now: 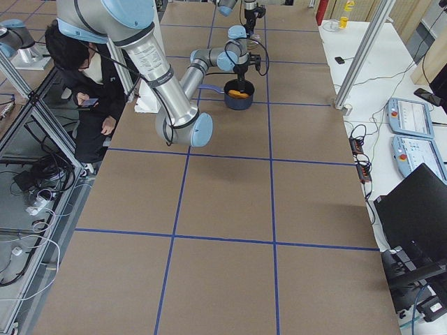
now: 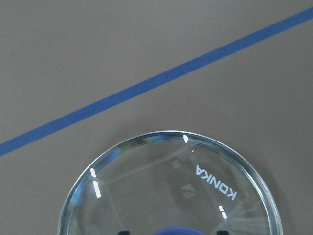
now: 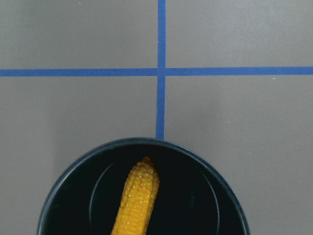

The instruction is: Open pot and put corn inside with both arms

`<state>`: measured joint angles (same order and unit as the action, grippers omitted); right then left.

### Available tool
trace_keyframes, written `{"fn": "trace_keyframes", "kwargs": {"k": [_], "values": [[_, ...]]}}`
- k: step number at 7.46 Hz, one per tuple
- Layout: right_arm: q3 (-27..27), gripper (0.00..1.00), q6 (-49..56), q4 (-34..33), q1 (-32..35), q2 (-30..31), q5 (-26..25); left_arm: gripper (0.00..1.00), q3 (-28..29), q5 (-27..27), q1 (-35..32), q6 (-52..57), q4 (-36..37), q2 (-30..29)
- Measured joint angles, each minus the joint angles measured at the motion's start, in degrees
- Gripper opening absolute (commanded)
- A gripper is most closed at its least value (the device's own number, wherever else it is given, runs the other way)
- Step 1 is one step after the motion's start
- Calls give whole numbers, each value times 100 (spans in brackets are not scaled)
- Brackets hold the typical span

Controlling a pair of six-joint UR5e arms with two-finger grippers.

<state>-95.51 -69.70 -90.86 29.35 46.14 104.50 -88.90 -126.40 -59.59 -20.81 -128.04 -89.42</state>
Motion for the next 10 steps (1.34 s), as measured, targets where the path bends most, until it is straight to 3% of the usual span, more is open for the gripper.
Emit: {"fn": "trace_keyframes", "kwargs": {"k": [5, 7, 10], "values": [[-3, 100, -11, 7, 7, -4, 0, 72, 33, 77, 19, 14, -2, -22], [-21, 100, -3, 7, 24, -1, 4, 83, 29, 78, 25, 11, 4, -50], [-45, 100, 351, 22, 394, 110, 162, 86, -1, -168, -34, 49, 72, -199]]}}
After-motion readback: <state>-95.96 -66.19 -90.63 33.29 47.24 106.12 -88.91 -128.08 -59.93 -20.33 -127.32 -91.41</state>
